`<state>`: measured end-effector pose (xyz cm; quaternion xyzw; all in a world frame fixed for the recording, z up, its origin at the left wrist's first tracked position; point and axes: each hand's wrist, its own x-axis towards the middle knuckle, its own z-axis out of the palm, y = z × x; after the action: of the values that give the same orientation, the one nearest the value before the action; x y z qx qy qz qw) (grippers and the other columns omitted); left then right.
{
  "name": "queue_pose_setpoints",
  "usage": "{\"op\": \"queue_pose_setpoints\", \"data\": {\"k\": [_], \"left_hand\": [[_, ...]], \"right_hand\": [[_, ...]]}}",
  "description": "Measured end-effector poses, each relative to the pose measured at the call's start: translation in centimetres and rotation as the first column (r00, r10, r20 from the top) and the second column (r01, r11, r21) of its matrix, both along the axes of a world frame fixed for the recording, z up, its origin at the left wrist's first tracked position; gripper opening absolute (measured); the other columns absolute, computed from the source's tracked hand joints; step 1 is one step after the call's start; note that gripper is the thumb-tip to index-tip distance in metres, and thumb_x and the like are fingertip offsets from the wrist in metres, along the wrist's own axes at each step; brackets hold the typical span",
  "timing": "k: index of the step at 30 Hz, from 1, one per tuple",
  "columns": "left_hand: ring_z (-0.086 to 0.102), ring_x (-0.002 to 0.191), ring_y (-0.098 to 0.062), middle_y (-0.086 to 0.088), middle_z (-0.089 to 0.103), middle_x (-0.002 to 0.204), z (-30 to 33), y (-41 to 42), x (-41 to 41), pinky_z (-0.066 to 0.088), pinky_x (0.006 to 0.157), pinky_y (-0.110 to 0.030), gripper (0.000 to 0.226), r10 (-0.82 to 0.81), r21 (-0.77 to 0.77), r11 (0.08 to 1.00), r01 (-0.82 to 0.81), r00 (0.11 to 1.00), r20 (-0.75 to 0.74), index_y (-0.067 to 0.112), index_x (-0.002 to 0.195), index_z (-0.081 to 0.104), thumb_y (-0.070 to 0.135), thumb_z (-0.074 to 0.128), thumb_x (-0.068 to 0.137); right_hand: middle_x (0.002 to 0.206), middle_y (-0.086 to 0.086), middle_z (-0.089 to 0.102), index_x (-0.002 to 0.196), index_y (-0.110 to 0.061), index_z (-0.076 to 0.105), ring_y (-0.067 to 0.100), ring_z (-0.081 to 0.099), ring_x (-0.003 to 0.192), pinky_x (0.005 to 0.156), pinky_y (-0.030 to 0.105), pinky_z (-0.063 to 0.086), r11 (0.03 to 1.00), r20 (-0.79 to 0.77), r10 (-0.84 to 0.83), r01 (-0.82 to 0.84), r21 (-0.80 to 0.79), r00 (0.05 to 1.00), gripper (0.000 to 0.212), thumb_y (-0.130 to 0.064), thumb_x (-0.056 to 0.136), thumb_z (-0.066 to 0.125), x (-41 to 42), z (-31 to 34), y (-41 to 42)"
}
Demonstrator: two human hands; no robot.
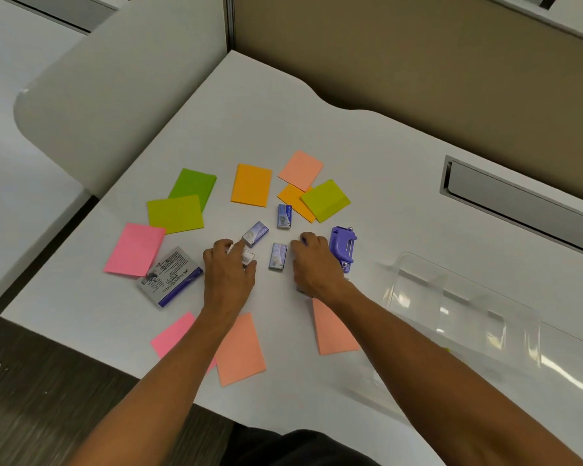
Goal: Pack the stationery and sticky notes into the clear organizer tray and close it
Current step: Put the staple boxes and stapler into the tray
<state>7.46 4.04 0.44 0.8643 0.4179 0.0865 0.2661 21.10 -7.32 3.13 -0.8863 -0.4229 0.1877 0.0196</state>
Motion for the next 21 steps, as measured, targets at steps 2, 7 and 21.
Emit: {"op": "queue_pose_setpoints", "data": {"k": [2,7,21], "left_hand": [[0.043,0.111,-0.030,-0.013,0.052,0.124,0.1,-0.3,-0.2,0.048,0.084,-0.040,0.047,-0.015,-0.014,1.000,0.015,1.000,0.004,0.010,0.129,0.055,0.023,0.067,0.086],[0.045,0.113,-0.032,-0.015,0.055,0.126,0.6,-1.4,-1.1,0.045,0.089,-0.041,0.046,-0.043,-0.048,0.998,0.045,0.998,0.045,0.005,0.128,0.055,0.012,0.067,0.084],[0.056,0.110,-0.026,-0.013,0.057,0.122,4.6,-5.4,-1.4,0.045,0.091,-0.031,0.047,-0.061,-0.057,0.995,0.078,0.964,0.257,0.005,0.126,0.055,0.010,0.071,0.083]], "right_hand": [[0.150,0.014,0.032,0.138,-0.009,0.044,0.031,0.033,0.134,0.095,0.040,0.047,1.000,0.001,0.012,-0.012,-0.008,1.000,0.054,-0.006,0.087,0.062,-0.4,-0.1,-0.1],[0.132,0.012,0.048,0.134,-0.010,0.049,0.027,0.043,0.118,0.091,0.037,0.050,0.997,-0.013,0.016,-0.015,0.071,1.000,0.044,-0.004,0.091,0.056,-1.2,-0.2,-0.7],[0.111,0.002,0.052,0.112,-0.025,0.046,0.014,0.051,0.094,0.081,0.032,0.048,0.853,-0.349,-0.141,0.293,0.433,0.926,0.014,-0.033,0.102,0.038,-4.3,2.3,-6.1]]}}
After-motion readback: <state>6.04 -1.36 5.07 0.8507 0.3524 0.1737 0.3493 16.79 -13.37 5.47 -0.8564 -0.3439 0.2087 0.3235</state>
